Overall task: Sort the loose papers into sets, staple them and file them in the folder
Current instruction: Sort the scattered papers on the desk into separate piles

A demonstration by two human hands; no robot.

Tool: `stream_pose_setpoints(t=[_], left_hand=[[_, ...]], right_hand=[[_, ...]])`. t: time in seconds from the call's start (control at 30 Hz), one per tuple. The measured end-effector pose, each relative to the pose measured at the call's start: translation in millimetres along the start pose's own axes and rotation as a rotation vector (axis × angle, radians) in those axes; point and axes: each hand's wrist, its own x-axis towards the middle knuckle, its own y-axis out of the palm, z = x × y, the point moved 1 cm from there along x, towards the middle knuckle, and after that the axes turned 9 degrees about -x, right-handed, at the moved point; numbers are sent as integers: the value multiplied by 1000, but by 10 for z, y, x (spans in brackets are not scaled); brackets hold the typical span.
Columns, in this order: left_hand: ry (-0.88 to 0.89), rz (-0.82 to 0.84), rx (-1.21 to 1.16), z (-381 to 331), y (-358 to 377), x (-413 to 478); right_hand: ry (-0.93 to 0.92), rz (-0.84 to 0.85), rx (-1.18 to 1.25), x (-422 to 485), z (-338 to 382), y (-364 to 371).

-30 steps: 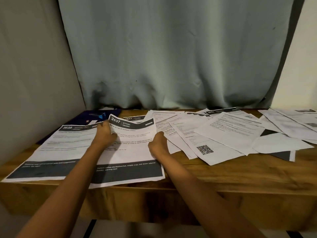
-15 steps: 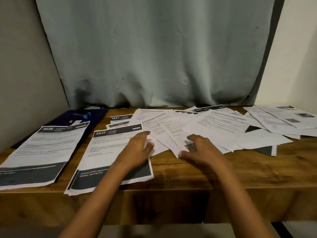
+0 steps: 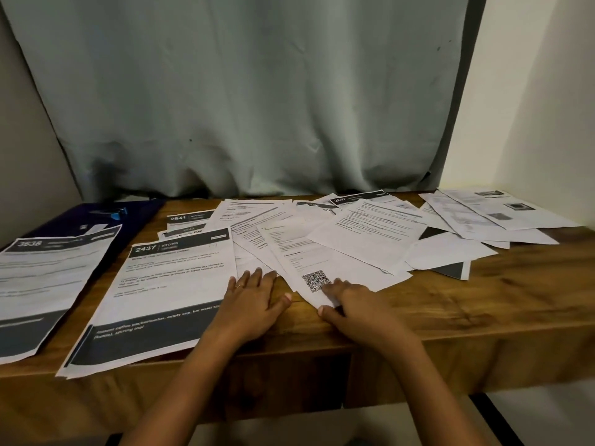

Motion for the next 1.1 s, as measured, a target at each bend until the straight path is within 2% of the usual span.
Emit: stream_pose_setpoints(t=[0.1,0.23,0.37,0.4,0.47,0.57,0.6,0.67,0.73,0.8,0.87,1.1], left_hand=[[43,-85,-86,4,12,8],[174,-215,-350,-57,-15,24],[172,-135,-385,-129,-3,51],[158,-107,-356,-136,13,61],[158,-69,-302,-176,38,78],[171,-21,-214,-288,49,75],[173,-5,-174,-324,65,72],[163,33,-93,-362,120,75],[145,67,-12,-362,182,83],[138,71,43,-353,223,97],[130,64,62,-344,234,108],[123,61,59,-363,222,105]], right_hand=[[-39,-76,-15,-70,96,39],[-128,-152,83,-195,204,77],[-180,-97,295,-250,161,38],[-167,-116,374,-229,97,-2],[-60,-269,469,-131,-116,-112],[161,-498,365,144,-531,-229],[226,-485,303,255,-664,-239],[317,-298,161,451,-884,-216],[313,-87,39,576,-1012,-161],[266,44,-23,617,-1038,-99],[239,62,-7,620,-1027,-52],[188,-106,-64,608,-946,-5]])
